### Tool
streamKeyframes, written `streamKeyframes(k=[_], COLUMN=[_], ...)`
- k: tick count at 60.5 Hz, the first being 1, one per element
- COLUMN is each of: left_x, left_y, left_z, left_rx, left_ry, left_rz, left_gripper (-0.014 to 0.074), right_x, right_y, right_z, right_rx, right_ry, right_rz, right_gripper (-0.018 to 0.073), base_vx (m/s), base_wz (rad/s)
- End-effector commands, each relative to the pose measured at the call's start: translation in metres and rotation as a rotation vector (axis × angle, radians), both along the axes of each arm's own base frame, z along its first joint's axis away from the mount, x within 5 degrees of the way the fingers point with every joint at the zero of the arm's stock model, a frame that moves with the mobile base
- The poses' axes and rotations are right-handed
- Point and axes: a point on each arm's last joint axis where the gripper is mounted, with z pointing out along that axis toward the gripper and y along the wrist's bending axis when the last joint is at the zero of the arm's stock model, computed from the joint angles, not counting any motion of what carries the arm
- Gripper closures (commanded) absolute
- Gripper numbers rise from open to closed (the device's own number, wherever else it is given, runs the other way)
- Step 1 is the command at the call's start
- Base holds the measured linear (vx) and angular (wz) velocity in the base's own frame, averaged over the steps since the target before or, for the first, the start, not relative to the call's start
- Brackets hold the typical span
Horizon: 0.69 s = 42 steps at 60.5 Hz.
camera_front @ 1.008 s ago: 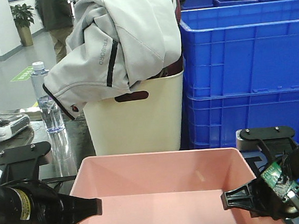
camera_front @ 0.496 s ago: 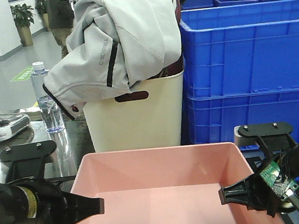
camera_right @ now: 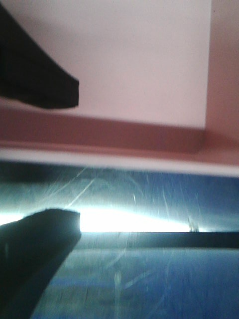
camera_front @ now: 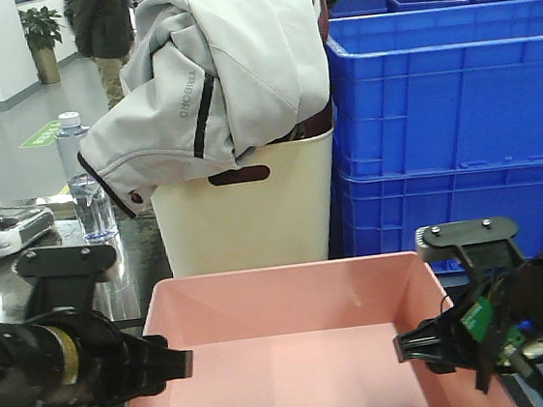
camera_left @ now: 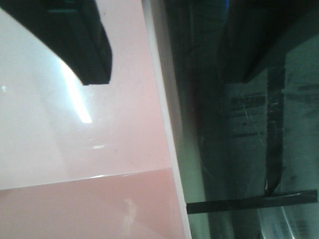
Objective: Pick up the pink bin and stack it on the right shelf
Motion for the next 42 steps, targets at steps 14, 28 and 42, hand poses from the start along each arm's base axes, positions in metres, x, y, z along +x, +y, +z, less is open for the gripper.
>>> streamKeyframes(k=[14,28,42], left_x=[-0.077,-0.152,-0.197], left_y=[0.032,0.056,0.076], left_z=[0.088,0.077,0.036], left_rx=[0.004,-0.090,-0.191], left_ry=[-0.216,-0.284,-0.282], left_rz=[-0.324,-0.553,-0.588], left_gripper=[0.0015,0.0066,0.0084], right_x=[-0.077,-0.162,-0.223], right_y=[-0.028,-0.048,-0.073], right_z=[0.087,0.083,0.042], right_rx=[-0.042,0.009,0.041], right_ry=[-0.213,-0.324,-0.382], right_rz=[0.229,0.437,0.427], right_gripper=[-0.0025,-0.0025,-0.0025], base_vx=[0.00,0.00,0.00], base_wz=[0.00,0.00,0.00])
